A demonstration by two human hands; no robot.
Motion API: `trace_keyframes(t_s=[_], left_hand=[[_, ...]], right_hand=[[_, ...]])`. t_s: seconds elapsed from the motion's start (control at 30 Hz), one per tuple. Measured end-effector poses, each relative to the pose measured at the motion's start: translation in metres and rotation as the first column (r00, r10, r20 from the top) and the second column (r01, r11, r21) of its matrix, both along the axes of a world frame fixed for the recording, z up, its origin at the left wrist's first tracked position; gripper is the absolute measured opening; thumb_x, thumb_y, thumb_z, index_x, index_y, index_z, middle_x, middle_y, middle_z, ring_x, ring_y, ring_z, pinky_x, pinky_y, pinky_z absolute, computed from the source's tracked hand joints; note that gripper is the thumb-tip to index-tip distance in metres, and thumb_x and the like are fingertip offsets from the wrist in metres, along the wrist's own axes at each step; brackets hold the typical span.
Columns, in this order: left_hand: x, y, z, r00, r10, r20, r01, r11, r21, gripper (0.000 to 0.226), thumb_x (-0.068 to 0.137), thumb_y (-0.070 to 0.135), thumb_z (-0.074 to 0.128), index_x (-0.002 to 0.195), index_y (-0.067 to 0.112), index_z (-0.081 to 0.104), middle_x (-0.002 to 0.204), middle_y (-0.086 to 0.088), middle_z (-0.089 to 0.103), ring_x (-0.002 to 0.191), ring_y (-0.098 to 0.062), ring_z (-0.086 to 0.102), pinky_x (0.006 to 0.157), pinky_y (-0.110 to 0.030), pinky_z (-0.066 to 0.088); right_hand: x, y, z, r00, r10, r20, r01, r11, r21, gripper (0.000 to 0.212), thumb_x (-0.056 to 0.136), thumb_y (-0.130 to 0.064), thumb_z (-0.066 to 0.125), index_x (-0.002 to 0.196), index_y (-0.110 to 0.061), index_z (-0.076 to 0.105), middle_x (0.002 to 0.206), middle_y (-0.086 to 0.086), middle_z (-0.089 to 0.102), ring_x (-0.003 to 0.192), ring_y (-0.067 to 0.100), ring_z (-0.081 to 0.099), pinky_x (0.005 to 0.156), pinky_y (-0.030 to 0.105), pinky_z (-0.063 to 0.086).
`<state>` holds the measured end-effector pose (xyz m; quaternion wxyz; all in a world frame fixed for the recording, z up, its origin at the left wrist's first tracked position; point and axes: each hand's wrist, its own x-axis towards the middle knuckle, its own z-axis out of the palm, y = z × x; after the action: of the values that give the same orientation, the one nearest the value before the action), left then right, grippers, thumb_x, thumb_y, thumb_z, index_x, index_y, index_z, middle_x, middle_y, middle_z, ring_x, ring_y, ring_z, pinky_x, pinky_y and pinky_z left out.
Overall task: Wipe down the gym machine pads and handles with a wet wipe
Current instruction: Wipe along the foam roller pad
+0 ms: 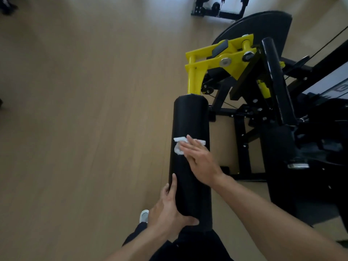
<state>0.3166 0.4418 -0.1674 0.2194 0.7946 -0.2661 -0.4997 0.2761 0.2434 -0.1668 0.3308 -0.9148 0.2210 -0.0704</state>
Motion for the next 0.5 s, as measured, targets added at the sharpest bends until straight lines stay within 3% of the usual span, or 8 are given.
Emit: trace_keyframes(t_s=[0.07,0.17,0.23,0.3,0.5], left_hand=[[-0.001,0.001,-0.002,1.0,0.001,0.012,-0.002,1.0,0.013,0.152,0.043,0.066,0.085,0.131,0.068,-0.038,0.158,0.017,0.01,0.138,-0.021,0.04,0.103,-0.047,0.051],[-0.003,0.001,-0.001,0.999,0.037,0.004,-0.037,0.999,0.01,0.15,0.039,0.068,0.083,0.13,0.071,-0.037,0.16,0.019,0.009,0.138,-0.018,0.04,0.104,-0.048,0.05],[-0.003,0.001,0.003,0.999,0.021,0.031,-0.022,0.999,0.027,0.151,0.046,0.066,0.087,0.131,0.07,-0.038,0.161,0.021,0.006,0.138,-0.016,0.041,0.101,-0.044,0.052],[-0.004,0.002,0.007,0.999,0.017,0.052,-0.019,0.999,0.039,0.15,0.052,0.063,0.089,0.132,0.068,-0.038,0.163,0.023,0.004,0.14,-0.015,0.042,0.098,-0.043,0.054],[-0.005,0.002,0.014,0.998,0.034,0.056,-0.034,0.999,0.013,0.147,0.057,0.06,0.09,0.133,0.068,-0.036,0.164,0.023,-0.001,0.145,-0.017,0.036,0.106,-0.048,0.05]], right_hand=[[0.03,-0.029,-0.001,0.997,-0.07,-0.015,0.07,0.997,0.017,0.037,0.109,-0.013,0.043,0.145,-0.011,0.054,0.155,0.002,0.049,0.155,0.011,0.021,0.127,0.026,0.008],[0.074,-0.072,-0.003,0.981,-0.187,-0.043,0.19,0.98,0.059,0.04,0.111,-0.021,0.04,0.149,-0.019,0.052,0.163,-0.001,0.037,0.157,0.013,0.015,0.129,0.041,0.013],[0.095,-0.088,0.001,0.971,-0.228,-0.076,0.232,0.971,0.052,0.042,0.111,-0.024,0.038,0.152,-0.022,0.049,0.167,-0.004,0.028,0.158,0.014,0.011,0.129,0.042,0.011],[0.108,-0.098,0.007,0.969,-0.224,-0.103,0.228,0.973,0.03,0.042,0.112,-0.022,0.037,0.152,-0.02,0.048,0.168,-0.005,0.025,0.158,0.013,0.008,0.127,0.034,0.008],[0.095,-0.101,0.007,0.987,-0.105,-0.12,0.098,0.993,-0.062,0.042,0.11,-0.026,0.04,0.15,-0.02,0.051,0.164,-0.006,0.034,0.157,0.007,0.007,0.129,0.035,0.005]])
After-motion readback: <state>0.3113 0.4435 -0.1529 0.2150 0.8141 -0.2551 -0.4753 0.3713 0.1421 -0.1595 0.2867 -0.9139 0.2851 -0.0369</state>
